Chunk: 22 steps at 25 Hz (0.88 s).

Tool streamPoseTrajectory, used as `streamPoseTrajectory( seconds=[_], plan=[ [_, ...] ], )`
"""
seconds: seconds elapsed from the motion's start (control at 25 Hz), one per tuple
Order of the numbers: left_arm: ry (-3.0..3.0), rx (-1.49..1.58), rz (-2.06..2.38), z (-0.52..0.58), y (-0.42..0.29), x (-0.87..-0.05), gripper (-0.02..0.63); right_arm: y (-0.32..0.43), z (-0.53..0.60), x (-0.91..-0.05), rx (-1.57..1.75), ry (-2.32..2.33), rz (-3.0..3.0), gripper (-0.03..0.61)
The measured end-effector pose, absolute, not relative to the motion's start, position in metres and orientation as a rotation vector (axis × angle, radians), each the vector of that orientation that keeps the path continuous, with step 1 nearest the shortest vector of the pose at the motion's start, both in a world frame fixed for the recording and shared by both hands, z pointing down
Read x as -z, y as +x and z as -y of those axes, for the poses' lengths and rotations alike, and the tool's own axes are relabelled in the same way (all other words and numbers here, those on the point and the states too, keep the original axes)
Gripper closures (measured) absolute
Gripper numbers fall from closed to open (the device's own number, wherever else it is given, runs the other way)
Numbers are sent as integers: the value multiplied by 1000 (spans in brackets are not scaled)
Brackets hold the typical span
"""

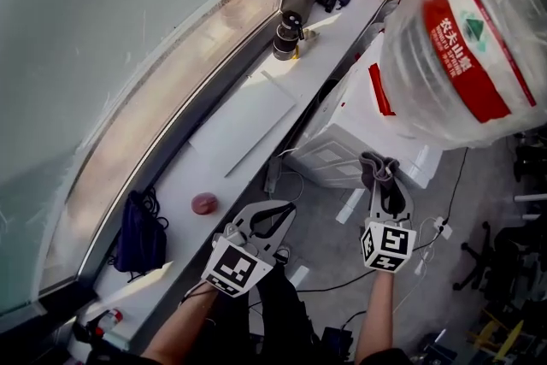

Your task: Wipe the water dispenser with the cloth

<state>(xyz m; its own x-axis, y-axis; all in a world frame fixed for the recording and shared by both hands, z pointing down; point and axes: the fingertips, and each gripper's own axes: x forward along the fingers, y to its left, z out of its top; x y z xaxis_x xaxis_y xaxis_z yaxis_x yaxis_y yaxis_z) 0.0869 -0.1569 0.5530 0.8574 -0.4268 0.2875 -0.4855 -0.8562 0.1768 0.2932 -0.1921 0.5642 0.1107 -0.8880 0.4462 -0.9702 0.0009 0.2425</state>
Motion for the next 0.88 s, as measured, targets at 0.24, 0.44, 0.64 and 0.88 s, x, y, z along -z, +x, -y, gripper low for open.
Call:
streamPoseTrajectory(
  seconds=[0.24,0.44,0.64,0.88],
  plan=[
    [2785,-355,693,158,89,-564,594,294,194,-651,-359,1810,1731,477],
    [2778,-359,722,164,84,-581,594,298,200,-733,-478,1759,1672,477],
    [2755,-380,744,163,77,-604,594,304,203,-820,-707,1735,1598,477],
    [2715,-408,769,157,66,-624,594,310,199,-900,-901,1692,1449,477]
  ],
)
